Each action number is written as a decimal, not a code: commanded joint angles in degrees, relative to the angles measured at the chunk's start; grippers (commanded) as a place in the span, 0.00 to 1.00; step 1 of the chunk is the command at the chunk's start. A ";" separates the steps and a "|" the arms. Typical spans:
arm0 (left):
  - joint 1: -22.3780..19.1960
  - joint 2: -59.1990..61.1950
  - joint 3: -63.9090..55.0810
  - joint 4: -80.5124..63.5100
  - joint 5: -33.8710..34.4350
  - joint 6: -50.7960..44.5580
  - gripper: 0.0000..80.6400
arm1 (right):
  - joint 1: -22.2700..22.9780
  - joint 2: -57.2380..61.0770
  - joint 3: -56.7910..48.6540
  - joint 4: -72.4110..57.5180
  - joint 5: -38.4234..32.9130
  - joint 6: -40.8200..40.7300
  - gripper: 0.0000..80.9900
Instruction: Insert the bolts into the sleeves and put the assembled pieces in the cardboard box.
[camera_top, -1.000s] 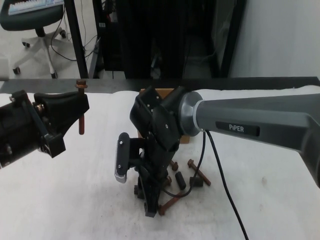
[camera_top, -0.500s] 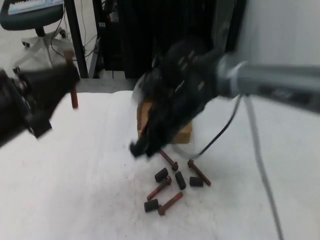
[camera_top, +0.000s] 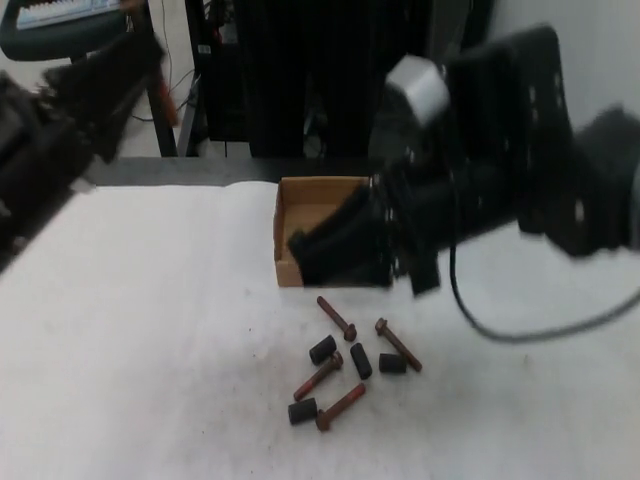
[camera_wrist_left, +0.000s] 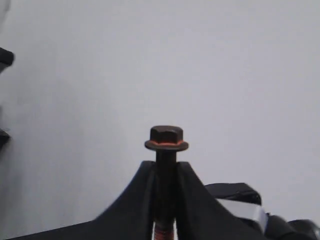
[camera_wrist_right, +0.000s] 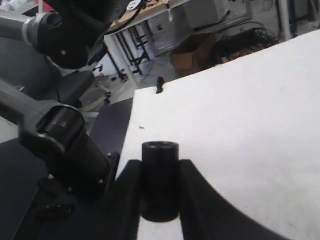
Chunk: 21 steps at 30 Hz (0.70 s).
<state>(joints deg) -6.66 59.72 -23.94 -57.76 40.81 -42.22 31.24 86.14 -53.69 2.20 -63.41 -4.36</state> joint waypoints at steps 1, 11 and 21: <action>-6.80 9.77 -0.25 -16.35 1.26 -6.56 0.00 | 1.08 -0.68 4.64 -12.09 5.88 5.24 0.01; -9.35 15.04 -0.25 -18.00 9.49 -7.10 0.00 | 1.24 -0.68 10.25 -35.87 12.31 18.54 0.01; -9.60 15.04 -0.25 -17.85 6.77 -6.80 0.00 | 2.24 -0.68 10.25 -41.66 12.52 22.77 0.01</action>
<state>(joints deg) -16.00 75.19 -23.94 -74.52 48.07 -49.15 32.69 86.16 -43.45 -38.14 -50.95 17.72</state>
